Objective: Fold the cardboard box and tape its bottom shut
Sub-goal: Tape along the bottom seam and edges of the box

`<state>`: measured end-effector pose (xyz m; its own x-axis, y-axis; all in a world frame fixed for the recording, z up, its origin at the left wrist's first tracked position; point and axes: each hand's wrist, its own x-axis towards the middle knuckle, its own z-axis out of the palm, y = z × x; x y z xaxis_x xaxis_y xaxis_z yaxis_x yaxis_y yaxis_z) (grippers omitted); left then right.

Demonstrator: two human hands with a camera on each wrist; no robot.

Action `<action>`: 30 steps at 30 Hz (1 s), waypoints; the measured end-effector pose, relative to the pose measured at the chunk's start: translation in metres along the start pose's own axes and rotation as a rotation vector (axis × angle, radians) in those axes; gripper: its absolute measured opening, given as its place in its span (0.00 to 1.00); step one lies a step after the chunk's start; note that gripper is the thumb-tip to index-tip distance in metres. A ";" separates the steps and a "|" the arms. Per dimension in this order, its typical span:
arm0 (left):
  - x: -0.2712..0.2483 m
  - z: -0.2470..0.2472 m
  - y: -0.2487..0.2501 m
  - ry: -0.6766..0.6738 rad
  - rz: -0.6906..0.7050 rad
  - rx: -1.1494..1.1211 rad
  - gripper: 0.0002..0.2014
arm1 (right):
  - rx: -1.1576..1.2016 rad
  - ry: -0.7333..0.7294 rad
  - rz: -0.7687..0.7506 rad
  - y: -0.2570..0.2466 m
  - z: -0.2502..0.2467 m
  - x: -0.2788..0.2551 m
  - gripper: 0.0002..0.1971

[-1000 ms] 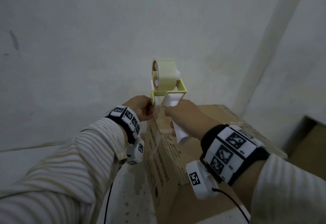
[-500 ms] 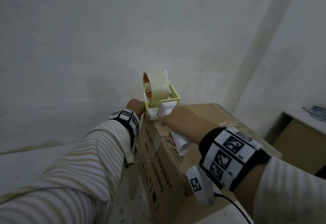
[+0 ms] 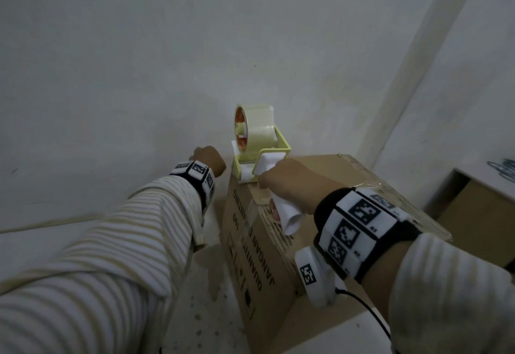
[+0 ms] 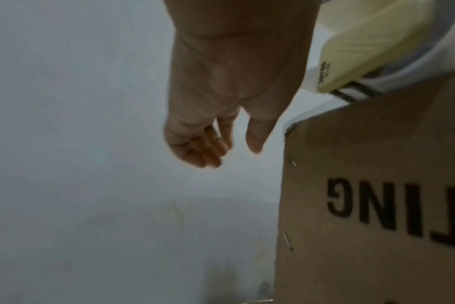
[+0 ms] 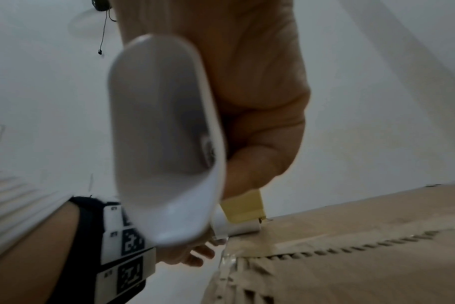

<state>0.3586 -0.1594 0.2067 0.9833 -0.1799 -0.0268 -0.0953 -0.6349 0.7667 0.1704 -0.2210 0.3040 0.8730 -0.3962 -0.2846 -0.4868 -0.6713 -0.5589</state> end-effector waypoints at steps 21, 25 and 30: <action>-0.019 0.015 -0.004 -0.018 0.365 0.187 0.15 | -0.031 0.031 -0.111 0.021 0.008 -0.007 0.16; -0.026 0.020 -0.003 -0.034 0.273 -0.031 0.17 | 0.093 0.044 -0.163 0.042 0.008 -0.034 0.14; -0.043 0.014 0.008 -0.046 0.228 0.032 0.17 | 0.057 0.054 -0.171 0.064 0.014 -0.060 0.14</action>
<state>0.3136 -0.1673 0.2051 0.9277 -0.3552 0.1148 -0.3197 -0.5974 0.7355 0.0877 -0.2309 0.2742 0.9391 -0.3135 -0.1406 -0.3279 -0.6958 -0.6389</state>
